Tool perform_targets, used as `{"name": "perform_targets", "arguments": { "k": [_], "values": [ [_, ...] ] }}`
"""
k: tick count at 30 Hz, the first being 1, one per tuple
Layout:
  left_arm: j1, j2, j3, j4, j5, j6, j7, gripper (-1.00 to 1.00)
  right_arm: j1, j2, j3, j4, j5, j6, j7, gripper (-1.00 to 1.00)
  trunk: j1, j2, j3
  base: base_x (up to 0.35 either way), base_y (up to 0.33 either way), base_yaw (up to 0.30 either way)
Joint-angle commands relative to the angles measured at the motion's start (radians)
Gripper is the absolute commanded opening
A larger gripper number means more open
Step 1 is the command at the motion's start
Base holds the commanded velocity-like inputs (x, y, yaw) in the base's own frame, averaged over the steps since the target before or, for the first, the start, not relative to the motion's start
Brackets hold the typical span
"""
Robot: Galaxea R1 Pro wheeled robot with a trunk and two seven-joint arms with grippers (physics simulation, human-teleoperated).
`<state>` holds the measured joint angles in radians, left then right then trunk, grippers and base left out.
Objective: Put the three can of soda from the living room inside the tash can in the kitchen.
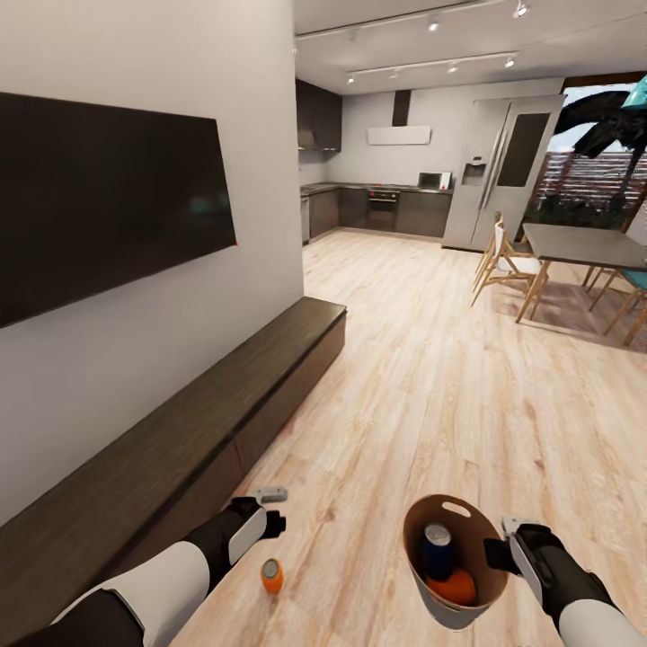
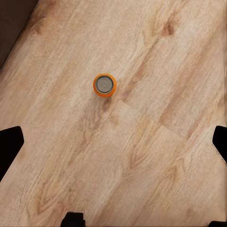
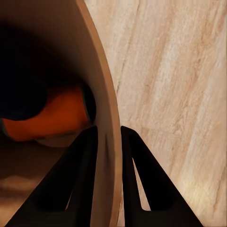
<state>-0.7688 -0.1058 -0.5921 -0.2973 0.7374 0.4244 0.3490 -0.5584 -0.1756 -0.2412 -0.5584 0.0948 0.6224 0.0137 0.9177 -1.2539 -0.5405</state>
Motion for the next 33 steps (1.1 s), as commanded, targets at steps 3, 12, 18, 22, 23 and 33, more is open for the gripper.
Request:
{"name": "perform_targets", "arguments": {
  "k": [3,12,18,22,23,33],
  "values": [
    [0.0,0.0,0.0,0.001,0.0,-0.014,0.0,1.0,0.0,-0.001,0.0,0.032,-0.009,-0.068,0.006,-1.0,0.0,0.0,0.0,0.026,-0.022,-0.048],
    [0.002,0.0,0.0,0.001,0.001,-0.019,0.0,1.0,0.0,-0.001,0.004,0.051,-0.008,-0.102,0.006,-1.0,0.0,0.0,0.0,0.005,-0.004,-0.01],
    [0.002,0.0,0.0,0.001,0.0,-0.02,-0.001,1.0,0.0,0.001,0.005,0.053,-0.009,-0.105,0.005,-1.0,0.0,0.0,0.0,0.0,0.0,0.0],
    [0.004,0.0,0.0,0.001,0.0,-0.021,-0.001,1.0,0.0,0.001,0.005,0.054,-0.009,-0.105,0.005,-1.0,0.0,0.0,0.0,0.0,0.0,0.0],
    [0.004,-0.001,0.0,0.0,0.0,-0.021,-0.001,1.0,0.0,0.001,0.004,0.054,-0.009,-0.105,0.004,-1.0,0.0,0.0,0.0,0.031,0.008,0.0],
    [0.005,0.0,0.0,0.0,0.0,-0.019,-0.004,1.0,0.0,0.002,0.005,0.055,-0.013,-0.108,0.003,-1.0,0.0,0.0,0.0,0.253,0.066,0.0]
  ]
}}
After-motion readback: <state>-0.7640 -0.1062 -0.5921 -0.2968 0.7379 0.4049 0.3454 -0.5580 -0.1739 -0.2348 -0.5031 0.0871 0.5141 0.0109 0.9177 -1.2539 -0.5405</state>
